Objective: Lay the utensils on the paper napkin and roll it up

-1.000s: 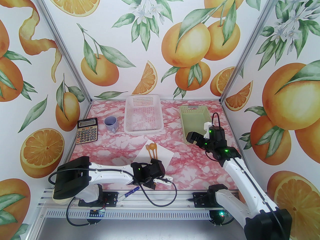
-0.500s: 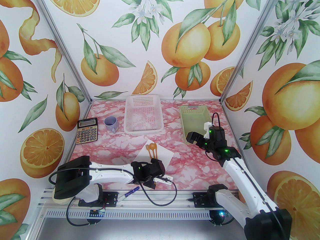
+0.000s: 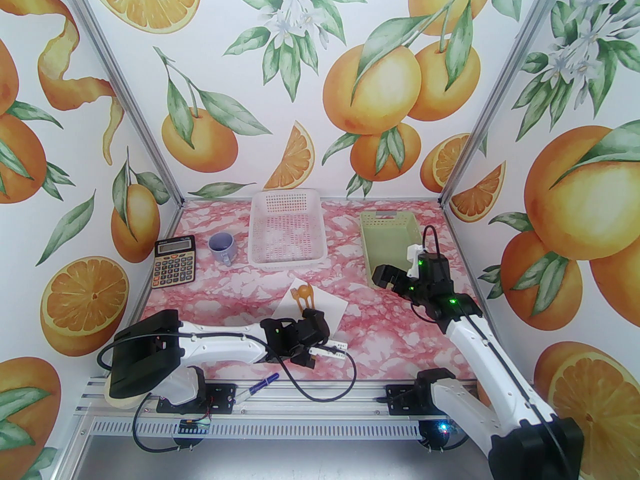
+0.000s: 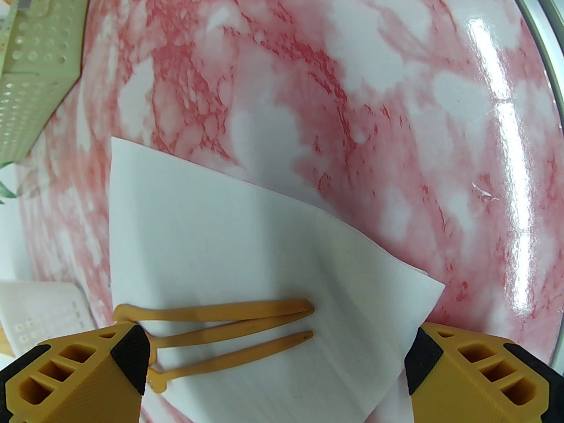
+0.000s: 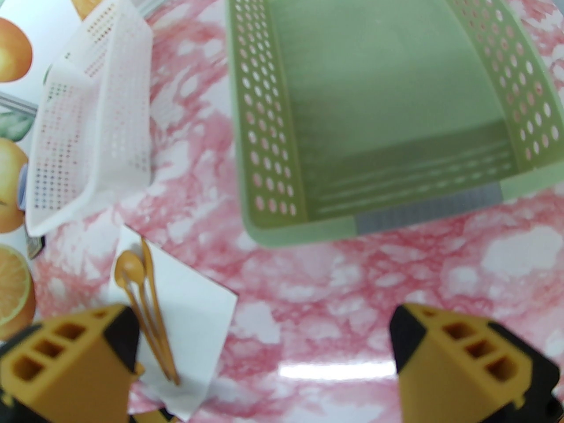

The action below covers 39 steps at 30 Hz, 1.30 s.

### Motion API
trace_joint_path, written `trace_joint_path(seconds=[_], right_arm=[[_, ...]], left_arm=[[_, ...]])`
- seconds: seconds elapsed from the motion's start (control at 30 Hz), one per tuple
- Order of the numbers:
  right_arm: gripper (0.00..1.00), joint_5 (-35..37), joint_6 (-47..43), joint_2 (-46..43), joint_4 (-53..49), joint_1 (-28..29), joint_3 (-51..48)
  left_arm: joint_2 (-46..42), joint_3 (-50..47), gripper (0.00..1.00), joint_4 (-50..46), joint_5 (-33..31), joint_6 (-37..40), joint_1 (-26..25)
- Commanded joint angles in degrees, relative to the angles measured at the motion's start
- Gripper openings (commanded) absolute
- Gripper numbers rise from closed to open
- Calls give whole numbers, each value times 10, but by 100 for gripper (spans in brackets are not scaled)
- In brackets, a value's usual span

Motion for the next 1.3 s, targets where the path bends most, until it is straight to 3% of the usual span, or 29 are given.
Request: trace_joint_path(seconds=[0.0, 0.1, 0.43, 0.7, 0.97, 1.27], right_arm=[[99, -34, -22, -1, -15, -3, 20], [96, -63, -40, 0, -33, -3, 25], [64, -156, -88, 1, -95, -3, 17], [55, -189, -83, -3, -115, -2, 9], [41, -236, -16, 10, -63, 10, -44], [38, -216, 9, 47, -38, 75, -57]], left_arm=[[-25, -8, 100, 18, 6, -2, 7], [-30, -14, 100, 23, 7, -8, 11], [-24, -20, 100, 41, 4, -22, 23], [-14, -17, 100, 58, 14, -35, 34], [-9, -16, 100, 82, 43, -51, 48], [6, -11, 100, 95, 57, -69, 51]])
